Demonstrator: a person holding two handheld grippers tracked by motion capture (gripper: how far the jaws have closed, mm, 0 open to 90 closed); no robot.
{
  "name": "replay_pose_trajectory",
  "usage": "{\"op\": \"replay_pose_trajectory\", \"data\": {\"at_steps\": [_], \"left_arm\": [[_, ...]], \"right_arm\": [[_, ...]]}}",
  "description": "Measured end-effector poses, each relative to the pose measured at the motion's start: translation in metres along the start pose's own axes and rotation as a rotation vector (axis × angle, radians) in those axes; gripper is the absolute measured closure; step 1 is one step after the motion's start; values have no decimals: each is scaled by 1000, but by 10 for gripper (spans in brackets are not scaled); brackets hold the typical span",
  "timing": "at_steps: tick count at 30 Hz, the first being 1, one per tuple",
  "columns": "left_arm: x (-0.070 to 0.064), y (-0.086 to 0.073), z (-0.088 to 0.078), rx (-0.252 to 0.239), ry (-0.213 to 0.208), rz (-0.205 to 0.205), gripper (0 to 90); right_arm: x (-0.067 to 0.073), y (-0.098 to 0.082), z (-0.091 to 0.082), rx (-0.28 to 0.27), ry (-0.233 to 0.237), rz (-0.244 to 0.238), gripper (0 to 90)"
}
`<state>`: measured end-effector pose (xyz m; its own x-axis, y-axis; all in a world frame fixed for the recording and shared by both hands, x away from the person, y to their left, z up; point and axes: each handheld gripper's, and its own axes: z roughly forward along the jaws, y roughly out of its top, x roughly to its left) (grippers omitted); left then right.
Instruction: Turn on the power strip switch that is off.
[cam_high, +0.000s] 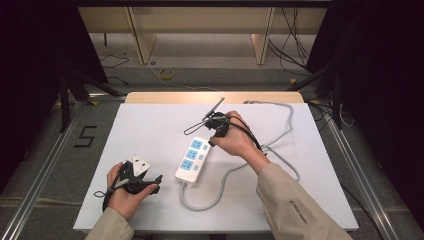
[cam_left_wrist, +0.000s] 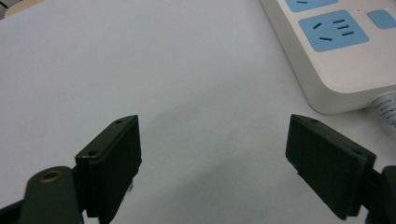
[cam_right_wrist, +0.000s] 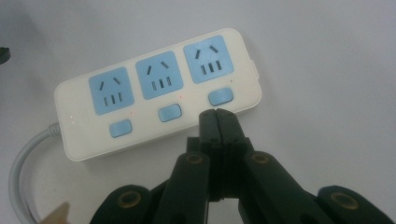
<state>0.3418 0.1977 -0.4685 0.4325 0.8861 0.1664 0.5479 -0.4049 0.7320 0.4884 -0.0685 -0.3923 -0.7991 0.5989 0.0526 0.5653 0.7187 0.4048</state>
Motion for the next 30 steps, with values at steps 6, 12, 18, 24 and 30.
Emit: {"op": "replay_pose_trajectory", "data": {"at_steps": [6,12,18,24,30], "left_arm": [[0,0,0,-1,0,-4,179],[0,0,0,-1,-1,-1,179],[0,0,0,-1,-2,-1,179],[0,0,0,-4,-3,-2,179],[0,0,0,-4,-1,-3,179]], "right_arm": [[-1,3,3,2,6,4,900],[0,6,5,1,9,18,900],[0,9,7,1,8,19,900],[1,12,10,2,14,16,900],[1,13,13,9,15,18,900]]}}
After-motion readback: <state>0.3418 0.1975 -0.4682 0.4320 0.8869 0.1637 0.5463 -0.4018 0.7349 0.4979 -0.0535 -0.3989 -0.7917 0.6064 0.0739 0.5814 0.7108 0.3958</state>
